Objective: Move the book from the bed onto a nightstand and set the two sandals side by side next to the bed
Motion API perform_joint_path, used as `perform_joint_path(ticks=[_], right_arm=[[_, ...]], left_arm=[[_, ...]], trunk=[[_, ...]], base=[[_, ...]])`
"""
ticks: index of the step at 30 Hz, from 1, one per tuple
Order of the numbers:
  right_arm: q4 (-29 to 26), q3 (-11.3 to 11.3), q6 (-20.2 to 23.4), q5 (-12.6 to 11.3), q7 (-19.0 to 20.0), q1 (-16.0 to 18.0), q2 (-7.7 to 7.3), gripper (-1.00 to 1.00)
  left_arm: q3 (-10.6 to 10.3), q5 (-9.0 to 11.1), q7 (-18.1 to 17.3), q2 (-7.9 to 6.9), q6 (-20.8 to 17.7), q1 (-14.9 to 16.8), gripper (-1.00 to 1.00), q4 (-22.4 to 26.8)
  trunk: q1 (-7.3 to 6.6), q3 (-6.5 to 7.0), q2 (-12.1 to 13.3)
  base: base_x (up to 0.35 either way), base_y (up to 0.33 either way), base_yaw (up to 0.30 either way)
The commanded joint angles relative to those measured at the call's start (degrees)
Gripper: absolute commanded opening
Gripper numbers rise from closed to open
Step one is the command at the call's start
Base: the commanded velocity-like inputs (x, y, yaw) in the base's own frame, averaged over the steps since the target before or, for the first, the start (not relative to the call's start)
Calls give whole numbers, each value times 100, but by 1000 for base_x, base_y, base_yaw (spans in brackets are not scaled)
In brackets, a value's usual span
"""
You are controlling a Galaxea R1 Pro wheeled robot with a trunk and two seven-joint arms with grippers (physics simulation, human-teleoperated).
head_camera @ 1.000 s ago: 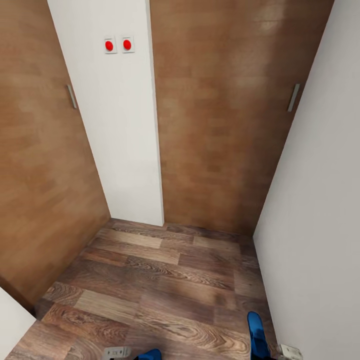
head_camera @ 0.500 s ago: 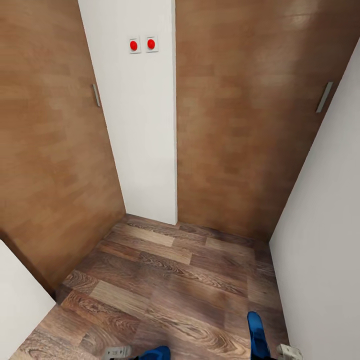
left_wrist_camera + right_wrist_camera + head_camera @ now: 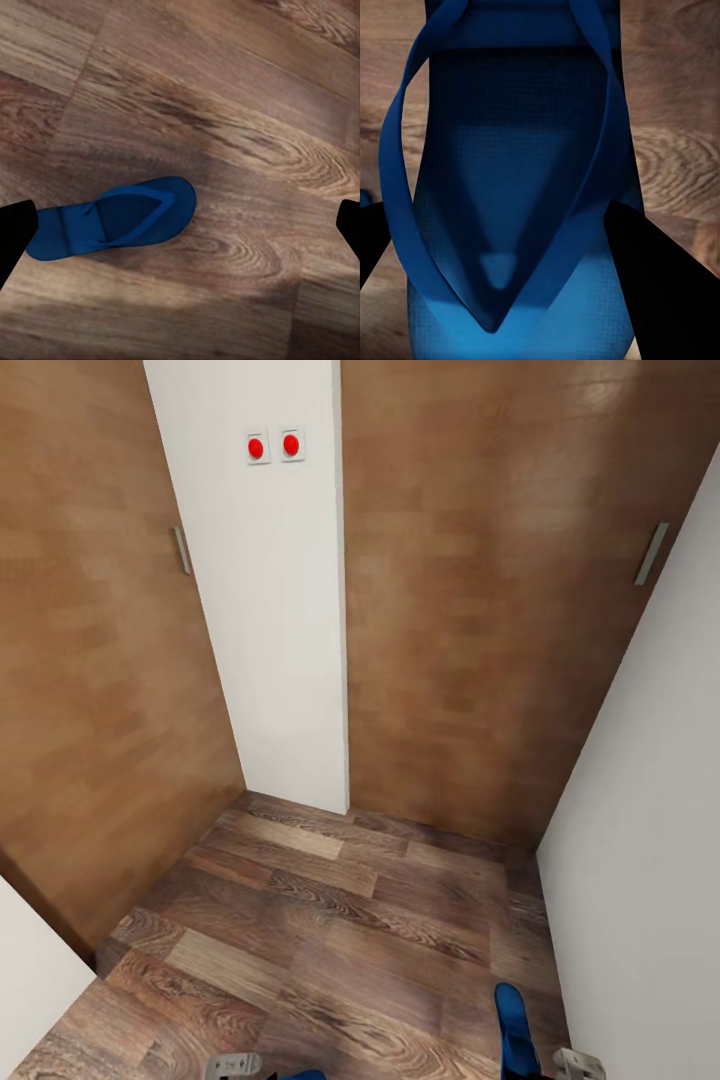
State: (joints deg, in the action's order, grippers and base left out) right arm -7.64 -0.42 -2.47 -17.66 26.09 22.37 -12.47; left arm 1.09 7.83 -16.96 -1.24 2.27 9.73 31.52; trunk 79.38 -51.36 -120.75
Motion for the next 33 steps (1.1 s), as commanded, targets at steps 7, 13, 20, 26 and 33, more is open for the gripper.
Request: perform_joint_path(ticks=[7, 13, 20, 26, 33], right_arm=[[8, -2, -8, -27, 19, 4, -1, -100], [8, -2, -10, -27, 19, 4, -1, -100], [8, -2, -8, -25, 19, 4, -1, -100], [8, -2, -10, -26, 19, 4, -1, -100], [8, -2, -10, -26, 19, 4, -1, -100]], left_arm=[[11, 43, -36, 1, 2, 3, 100, -6], [7, 43, -36, 1, 2, 3, 100, -6], [6, 43, -36, 1, -2, 3, 100, -6], [6, 43, -36, 1, 2, 3, 100, -6], [10, 43, -36, 36, 0, 3, 100, -6]], trunk=[[-1, -10, -2], [-1, -25, -2], [-1, -44, -2], [-1, -56, -2], [-1, -57, -2]], base=[[1, -1, 128], [0, 0, 262], [0, 0, 271], [10, -23, 230], [72, -159, 30]])
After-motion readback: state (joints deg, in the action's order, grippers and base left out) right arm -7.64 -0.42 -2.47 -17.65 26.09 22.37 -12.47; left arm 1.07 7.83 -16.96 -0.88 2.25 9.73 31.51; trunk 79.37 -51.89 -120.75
